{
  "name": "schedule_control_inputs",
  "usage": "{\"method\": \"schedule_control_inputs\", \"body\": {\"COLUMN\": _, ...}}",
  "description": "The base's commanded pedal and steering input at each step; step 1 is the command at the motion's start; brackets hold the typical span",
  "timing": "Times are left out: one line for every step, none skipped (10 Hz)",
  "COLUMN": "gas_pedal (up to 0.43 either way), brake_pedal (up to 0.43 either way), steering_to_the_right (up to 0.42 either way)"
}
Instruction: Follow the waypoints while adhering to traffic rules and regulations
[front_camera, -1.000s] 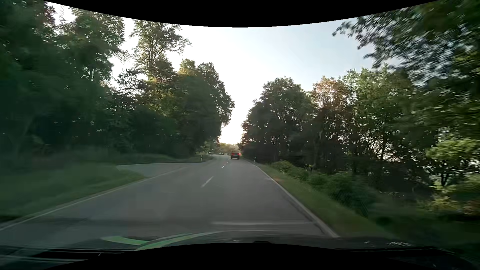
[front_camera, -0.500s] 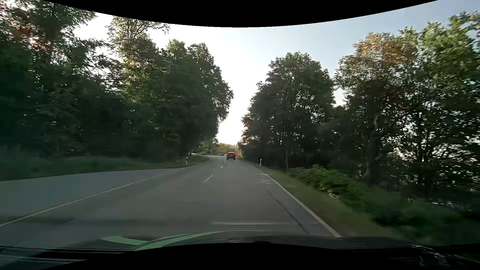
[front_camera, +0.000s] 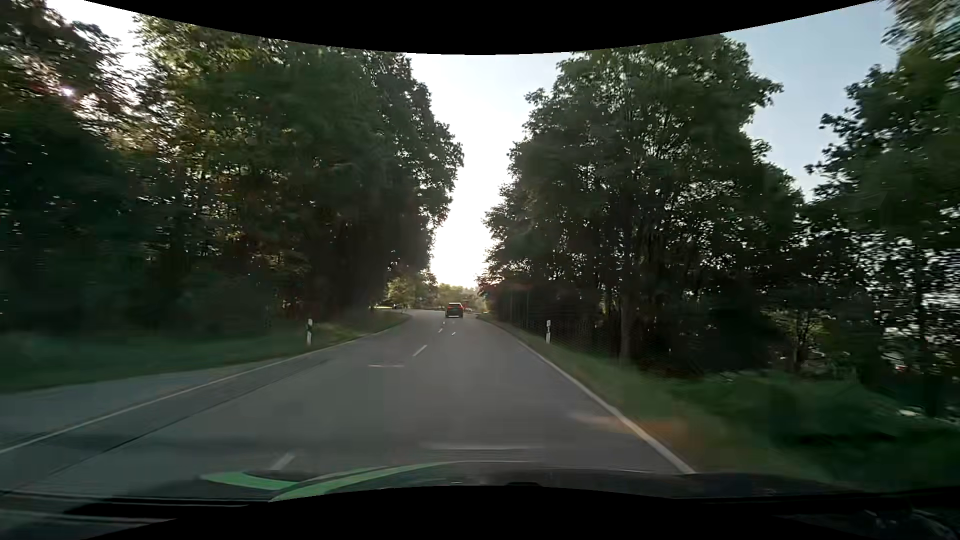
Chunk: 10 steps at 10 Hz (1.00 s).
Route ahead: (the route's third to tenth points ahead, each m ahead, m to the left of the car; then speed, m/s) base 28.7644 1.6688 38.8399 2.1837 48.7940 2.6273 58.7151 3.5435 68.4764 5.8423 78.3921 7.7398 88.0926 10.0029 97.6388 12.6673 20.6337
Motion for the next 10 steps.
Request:
{"method": "schedule_control_inputs", "body": {"gas_pedal": 0.039, "brake_pedal": 0.000, "steering_to_the_right": -0.007}}
{"method": "schedule_control_inputs", "body": {"gas_pedal": 0.039, "brake_pedal": 0.000, "steering_to_the_right": -0.007}}
{"method": "schedule_control_inputs", "body": {"gas_pedal": 0.039, "brake_pedal": 0.000, "steering_to_the_right": -0.010}}
{"method": "schedule_control_inputs", "body": {"gas_pedal": 0.039, "brake_pedal": 0.000, "steering_to_the_right": -0.012}}
{"method": "schedule_control_inputs", "body": {"gas_pedal": 0.039, "brake_pedal": 0.000, "steering_to_the_right": -0.014}}
{"method": "schedule_control_inputs", "body": {"gas_pedal": 0.039, "brake_pedal": 0.000, "steering_to_the_right": -0.015}}
{"method": "schedule_control_inputs", "body": {"gas_pedal": 0.047, "brake_pedal": 0.000, "steering_to_the_right": -0.015}}
{"method": "schedule_control_inputs", "body": {"gas_pedal": 0.047, "brake_pedal": 0.000, "steering_to_the_right": -0.014}}
{"method": "schedule_control_inputs", "body": {"gas_pedal": 0.059, "brake_pedal": 0.000, "steering_to_the_right": -0.014}}
{"method": "schedule_control_inputs", "body": {"gas_pedal": 0.059, "brake_pedal": 0.000, "steering_to_the_right": -0.015}}
